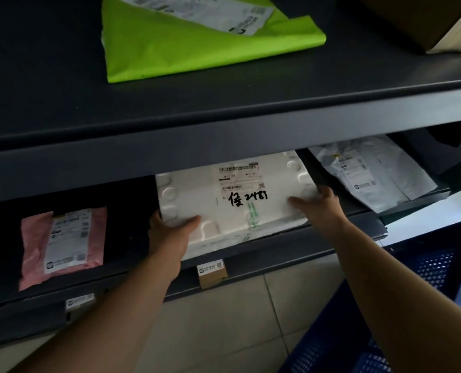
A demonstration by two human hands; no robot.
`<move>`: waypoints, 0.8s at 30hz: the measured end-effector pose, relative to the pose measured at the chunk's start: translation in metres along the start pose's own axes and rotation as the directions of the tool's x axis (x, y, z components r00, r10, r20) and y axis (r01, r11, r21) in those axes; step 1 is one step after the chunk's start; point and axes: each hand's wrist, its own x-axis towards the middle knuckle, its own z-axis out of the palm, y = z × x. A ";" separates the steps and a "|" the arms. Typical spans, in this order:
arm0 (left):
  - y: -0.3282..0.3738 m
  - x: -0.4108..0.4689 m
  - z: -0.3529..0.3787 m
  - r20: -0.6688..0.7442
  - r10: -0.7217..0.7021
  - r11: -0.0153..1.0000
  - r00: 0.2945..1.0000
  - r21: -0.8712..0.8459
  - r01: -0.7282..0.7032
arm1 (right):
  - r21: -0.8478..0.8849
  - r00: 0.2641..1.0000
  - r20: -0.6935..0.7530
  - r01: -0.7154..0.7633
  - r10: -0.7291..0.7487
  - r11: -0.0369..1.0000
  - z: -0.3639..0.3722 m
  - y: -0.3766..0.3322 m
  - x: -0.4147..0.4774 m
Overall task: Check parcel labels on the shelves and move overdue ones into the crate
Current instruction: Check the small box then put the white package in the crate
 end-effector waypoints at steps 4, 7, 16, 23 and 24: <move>-0.014 -0.020 -0.018 -0.020 0.090 0.995 0.996 0.032 -0.089 | 0.133 0.996 -0.018 -0.087 0.090 0.987 0.001 0.021 -0.035; -0.024 -0.031 -0.034 -0.026 0.159 0.983 0.987 0.099 -0.155 | 0.249 0.989 -0.014 -0.141 0.149 0.958 0.000 0.033 -0.068; -0.033 -0.043 -0.072 0.049 0.257 0.941 0.965 0.214 -0.261 | 0.348 0.969 -0.015 -0.224 0.245 0.910 0.008 0.083 -0.135; -0.038 -0.047 -0.076 0.120 0.300 0.914 0.946 0.248 -0.322 | 0.409 0.961 -0.050 -0.229 0.273 0.883 0.010 0.097 -0.163; -0.039 -0.047 -0.076 0.125 0.300 0.915 0.946 0.244 -0.322 | 0.416 0.959 -0.056 -0.230 0.277 0.880 0.010 0.097 -0.165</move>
